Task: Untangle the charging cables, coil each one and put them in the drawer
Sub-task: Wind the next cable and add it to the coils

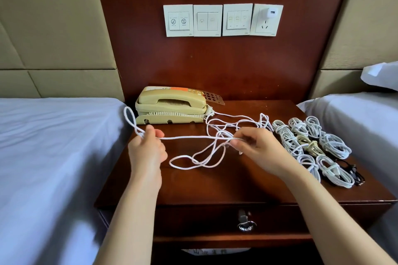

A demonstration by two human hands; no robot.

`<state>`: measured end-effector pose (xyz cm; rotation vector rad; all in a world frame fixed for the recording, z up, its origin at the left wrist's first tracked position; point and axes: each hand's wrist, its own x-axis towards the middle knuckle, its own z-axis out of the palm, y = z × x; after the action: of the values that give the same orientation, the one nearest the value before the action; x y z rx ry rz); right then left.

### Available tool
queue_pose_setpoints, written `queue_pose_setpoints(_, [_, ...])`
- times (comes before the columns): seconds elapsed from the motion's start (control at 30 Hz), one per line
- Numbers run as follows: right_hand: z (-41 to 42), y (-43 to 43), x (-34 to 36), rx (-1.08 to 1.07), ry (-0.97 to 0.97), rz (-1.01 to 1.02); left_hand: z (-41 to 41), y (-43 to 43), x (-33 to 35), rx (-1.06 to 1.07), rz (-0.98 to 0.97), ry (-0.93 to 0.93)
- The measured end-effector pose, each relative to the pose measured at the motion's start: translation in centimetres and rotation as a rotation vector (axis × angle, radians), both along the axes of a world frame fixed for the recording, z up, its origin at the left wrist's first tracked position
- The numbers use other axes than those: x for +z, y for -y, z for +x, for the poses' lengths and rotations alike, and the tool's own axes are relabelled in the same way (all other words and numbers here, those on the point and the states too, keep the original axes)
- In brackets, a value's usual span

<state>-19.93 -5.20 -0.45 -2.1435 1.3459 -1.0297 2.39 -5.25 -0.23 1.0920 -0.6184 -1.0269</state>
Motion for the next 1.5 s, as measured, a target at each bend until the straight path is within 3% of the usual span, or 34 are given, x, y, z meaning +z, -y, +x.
queue_pose_setpoints(0.27, [-2.0, 1.8, -1.5, -0.130, 0.176, -0.054, 2.2, 0.2, 0.4, 0.104, 0.047, -0.114])
queue_pose_setpoints(0.47, [1.5, 1.4, -0.4, -0.082, 0.297, -0.112, 0.6, -0.1, 0.1, -0.211, 0.046, 0.164])
queue_pose_setpoints(0.57, [3.5, 1.0, -0.1, -0.006, 0.248, -0.131, -0.8, -0.6, 0.1, -0.360, 0.038, 0.355])
queue_pose_setpoints(0.7, [5.6, 0.6, -0.6, 0.092, 0.149, -0.110, -1.7, -1.1, 0.6, -0.333, 0.097, 0.521])
queue_pose_setpoints(0.83, [6.0, 0.3, -0.2, 0.070, 0.070, -0.156, -0.7, -1.4, 0.9, -0.344, 0.114, 0.529])
queue_pose_setpoints(1.0, [5.9, -0.2, 0.0, 0.104, -0.246, -0.343, 0.6, -2.2, 1.0, -0.504, 0.171, 0.635])
queue_pose_setpoints(1.1, [6.4, -0.3, 0.0, 0.101, -0.236, -0.372, 0.2, -2.3, 0.9, -0.528, 0.134, 0.711])
queue_pose_setpoints(1.2, [5.9, -0.3, 0.7, 0.071, -0.103, -0.276, 0.0, -2.4, 1.3, -0.420, 0.071, 0.637])
queue_pose_setpoints(1.43, [2.1, 1.1, 1.9, -0.122, -0.087, -0.143, 1.1, -1.4, 1.2, -0.128, 0.054, 0.262])
queue_pose_setpoints(1.5, [1.8, 1.5, 1.8, -0.129, -0.048, -0.132, 1.6, -1.2, 1.1, -0.074, 0.062, 0.229])
